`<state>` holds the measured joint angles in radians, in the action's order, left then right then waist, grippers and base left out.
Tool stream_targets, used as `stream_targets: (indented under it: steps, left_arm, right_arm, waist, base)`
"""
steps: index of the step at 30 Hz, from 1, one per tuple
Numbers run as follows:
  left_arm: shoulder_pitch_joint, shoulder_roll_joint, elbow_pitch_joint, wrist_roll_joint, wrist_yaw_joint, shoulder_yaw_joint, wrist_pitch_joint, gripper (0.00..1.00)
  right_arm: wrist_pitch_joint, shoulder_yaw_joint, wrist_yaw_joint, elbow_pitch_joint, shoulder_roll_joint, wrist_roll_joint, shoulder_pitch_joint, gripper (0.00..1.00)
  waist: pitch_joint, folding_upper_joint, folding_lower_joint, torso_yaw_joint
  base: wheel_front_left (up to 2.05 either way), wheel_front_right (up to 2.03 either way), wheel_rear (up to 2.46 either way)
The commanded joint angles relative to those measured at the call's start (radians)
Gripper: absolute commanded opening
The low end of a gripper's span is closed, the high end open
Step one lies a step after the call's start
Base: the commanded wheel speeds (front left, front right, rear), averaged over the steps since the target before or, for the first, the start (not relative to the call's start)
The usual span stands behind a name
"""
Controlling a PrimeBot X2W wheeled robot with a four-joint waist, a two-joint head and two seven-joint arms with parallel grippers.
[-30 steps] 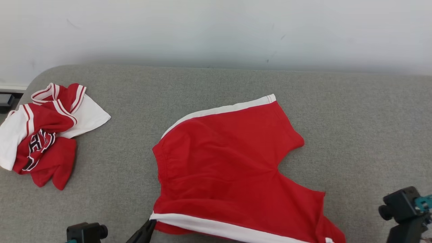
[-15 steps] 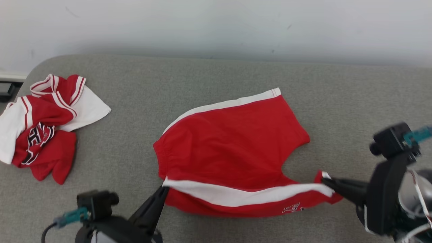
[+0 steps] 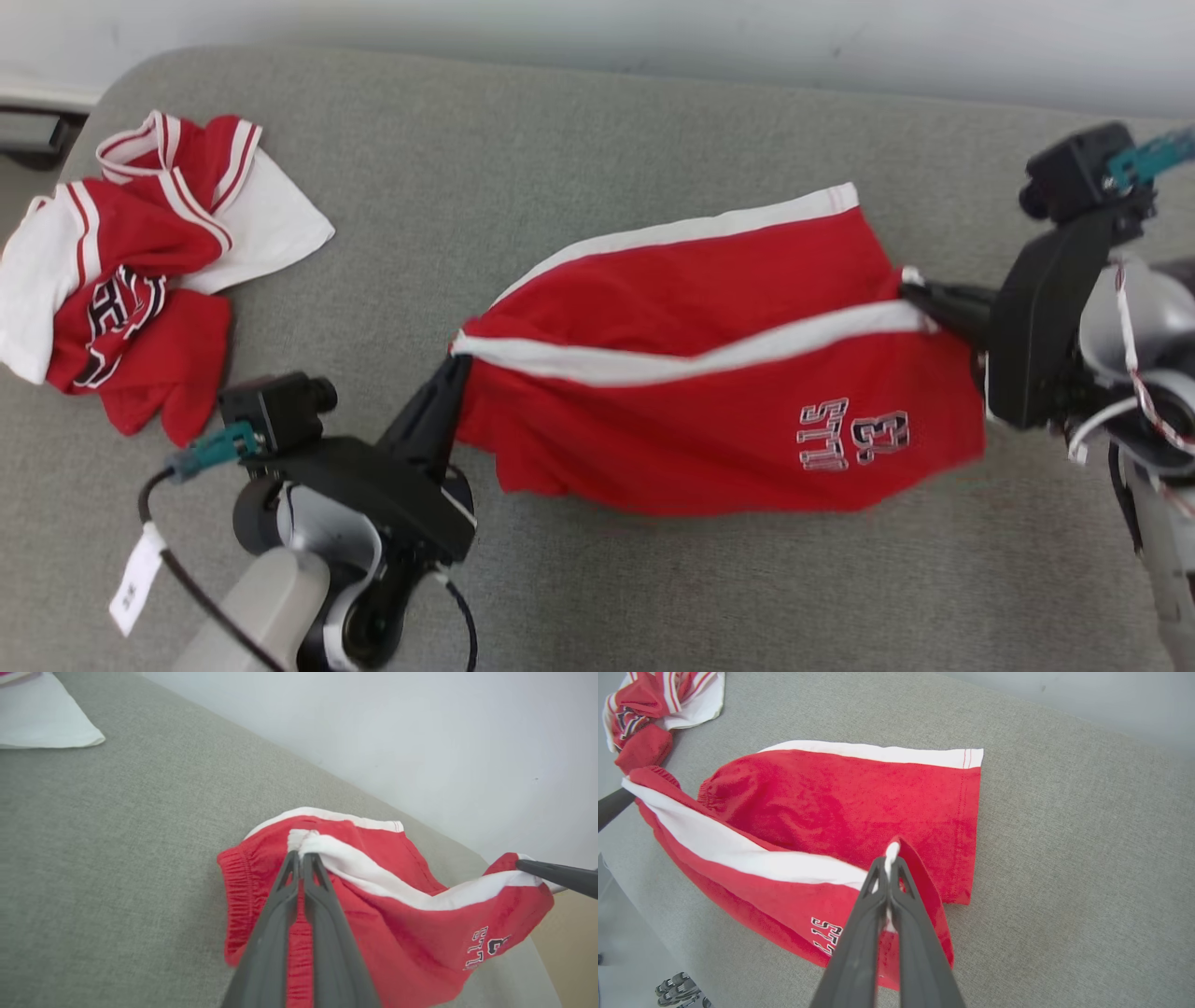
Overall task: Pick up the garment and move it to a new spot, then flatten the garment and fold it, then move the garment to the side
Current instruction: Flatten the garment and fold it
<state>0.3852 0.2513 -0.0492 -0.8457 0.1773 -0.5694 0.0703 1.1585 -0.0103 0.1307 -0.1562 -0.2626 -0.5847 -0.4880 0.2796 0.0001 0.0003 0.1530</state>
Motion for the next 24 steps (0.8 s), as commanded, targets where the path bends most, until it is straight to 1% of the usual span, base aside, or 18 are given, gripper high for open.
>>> stream_targets:
  steps: [1,6,12,18,24]
  left_arm:
    - [0.034,-0.005,-0.022,0.004,0.007,0.011,-0.014,0.0]
    - [0.108,-0.034,-0.097,0.029,0.014,0.013,-0.036,0.0]
    - [0.18,-0.06,-0.183,0.043,0.0,0.003,-0.037,0.0]
    - [0.237,-0.078,-0.24,0.052,-0.01,-0.009,-0.031,0.0]
    - [0.274,-0.093,-0.293,0.055,-0.004,-0.016,-0.025,0.0]
  right_arm:
    - [-0.025,-0.008,0.0,0.031,-0.014,0.003,-0.041,0.0]
    - [-0.113,-0.048,0.0,0.139,-0.033,0.009,-0.148,0.0]
    - [-0.224,-0.083,0.0,0.252,-0.037,0.021,-0.24,0.0]
    - [-0.3,-0.104,0.0,0.344,-0.038,0.039,-0.301,0.0]
    - [-0.352,-0.109,0.0,0.42,-0.027,0.054,-0.331,0.0]
  waist:
    - [0.043,-0.0001,-0.0003,0.034]
    - [0.075,-0.0001,-0.0003,0.053]
    - [0.089,-0.0001,-0.0003,0.063]
    - [0.091,-0.0001,-0.0003,0.064]
    - [0.087,-0.0001,-0.0003,0.063]
  base:
    - [0.0,0.0,0.0]
    - [0.0,0.0,0.0]
    - [0.0,0.0,0.0]
    - [0.0,0.0,0.0]
    - [0.0,0.0,0.0]
